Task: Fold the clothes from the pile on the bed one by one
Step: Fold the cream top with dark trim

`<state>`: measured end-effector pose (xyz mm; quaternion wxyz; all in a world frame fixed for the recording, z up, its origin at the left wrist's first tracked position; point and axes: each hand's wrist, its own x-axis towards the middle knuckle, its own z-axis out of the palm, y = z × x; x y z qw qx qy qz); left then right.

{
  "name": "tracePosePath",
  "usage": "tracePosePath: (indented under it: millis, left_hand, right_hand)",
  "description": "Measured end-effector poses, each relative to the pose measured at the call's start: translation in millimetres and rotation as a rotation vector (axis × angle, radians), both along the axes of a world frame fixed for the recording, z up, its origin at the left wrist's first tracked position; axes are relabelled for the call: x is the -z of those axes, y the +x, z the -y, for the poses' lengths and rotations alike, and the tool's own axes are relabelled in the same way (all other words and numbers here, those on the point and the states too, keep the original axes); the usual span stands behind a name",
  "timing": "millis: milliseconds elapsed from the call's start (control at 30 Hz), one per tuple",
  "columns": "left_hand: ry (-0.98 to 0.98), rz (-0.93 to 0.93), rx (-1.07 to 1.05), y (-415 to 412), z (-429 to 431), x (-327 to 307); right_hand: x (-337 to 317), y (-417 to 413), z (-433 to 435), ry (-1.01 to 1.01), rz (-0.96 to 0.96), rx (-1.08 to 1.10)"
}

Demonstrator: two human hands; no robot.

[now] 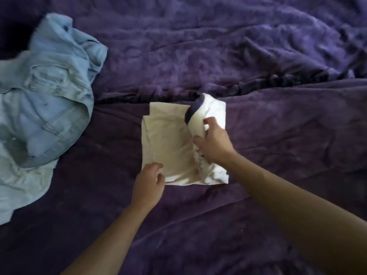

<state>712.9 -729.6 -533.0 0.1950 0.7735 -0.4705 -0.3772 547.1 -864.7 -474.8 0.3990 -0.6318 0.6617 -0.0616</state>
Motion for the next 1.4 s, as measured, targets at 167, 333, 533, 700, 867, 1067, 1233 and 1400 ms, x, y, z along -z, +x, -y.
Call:
tracePosePath:
  millis: [167,333,533,700,867,1067,1233,1400]
  left_hand:
    - [0.022,0.066,-0.150,67,-36,9]
    - [0.010,0.040,-0.209,77,-29,16]
    - [-0.106,0.315,0.021,35,31,12]
    - [0.110,0.366,0.065,22,74,51]
    - [-0.102,0.550,0.139,23,75,61]
    - [-0.225,0.094,0.126,14,72,36]
    - [-0.223,0.003,0.122,-25,54,-6]
    - [-0.209,-0.003,0.193,-83,25,-55]
  right_hand:
    - [47,97,-20,0.218,0.045,-0.156]
    - [60,78,-37,0.070,0.145,-0.074]
    - [66,-25,-28,-0.277,-0.394,-0.119]
    - [101,-20,-8,-0.106,-0.371,-0.033]
    - [133,15,-10,-0.095,-0.314,0.114]
    - [104,2,-32,-0.142,-0.236,0.152]
    - [58,-38,-72,-0.167,-0.226,0.138]
    - [14,-99,-112,-0.196,-0.244,0.216]
